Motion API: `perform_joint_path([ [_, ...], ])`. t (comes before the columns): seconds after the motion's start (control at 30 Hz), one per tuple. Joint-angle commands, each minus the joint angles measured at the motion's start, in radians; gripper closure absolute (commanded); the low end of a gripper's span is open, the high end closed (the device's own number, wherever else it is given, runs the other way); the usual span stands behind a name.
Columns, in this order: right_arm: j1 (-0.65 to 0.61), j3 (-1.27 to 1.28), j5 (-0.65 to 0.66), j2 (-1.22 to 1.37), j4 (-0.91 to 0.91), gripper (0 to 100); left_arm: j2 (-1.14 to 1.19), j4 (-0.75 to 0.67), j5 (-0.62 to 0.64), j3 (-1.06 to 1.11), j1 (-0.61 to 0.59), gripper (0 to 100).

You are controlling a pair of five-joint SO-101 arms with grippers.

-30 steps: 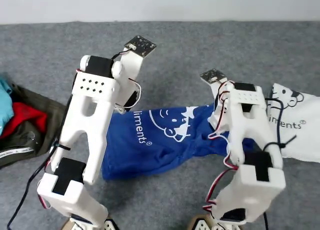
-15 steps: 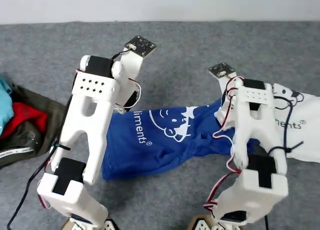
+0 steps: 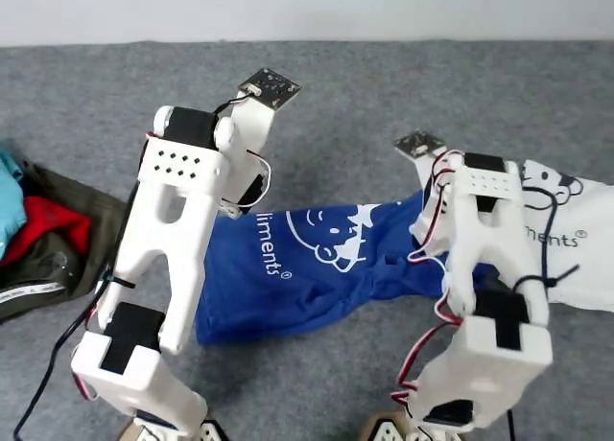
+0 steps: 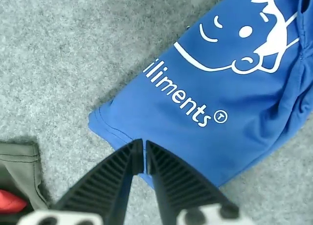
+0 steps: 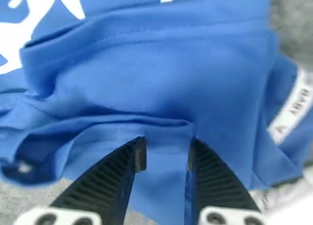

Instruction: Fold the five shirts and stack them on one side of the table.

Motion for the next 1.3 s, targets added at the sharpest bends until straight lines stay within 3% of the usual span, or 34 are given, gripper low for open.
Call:
perform_joint_path([
  [0.0, 0.021, -0.049, 0.011, 0.028, -0.016, 86.0, -0.046, 0.021, -0.011, -0.007, -0.003, 98],
  [0.13, 0.021, -0.049, 0.009, 0.044, -0.016, 98.7, -0.046, 0.021, -0.011, -0.007, -0.003, 98],
  [0.6, 0.015, -0.143, 0.014, -0.237, 0.064, 99.0, -0.046, 0.021, -0.012, -0.007, -0.003, 98],
  [0.9, 0.013, -0.181, 0.015, -0.076, -0.127, 99.0, -0.046, 0.021, -0.012, -0.007, -0.003, 98],
  [1.0, 0.013, -0.181, 0.015, -0.028, -0.131, 94.6, -0.046, 0.021, -0.012, -0.007, -0.003, 98],
  [1.17, 0.015, -0.196, 0.008, -0.039, -0.048, 78.1, -0.046, 0.021, -0.012, -0.005, -0.003, 98],
  [1.27, 0.015, -0.242, 0.008, -0.087, 0.016, 77.5, -0.048, 0.021, -0.012, -0.005, -0.003, 98],
])
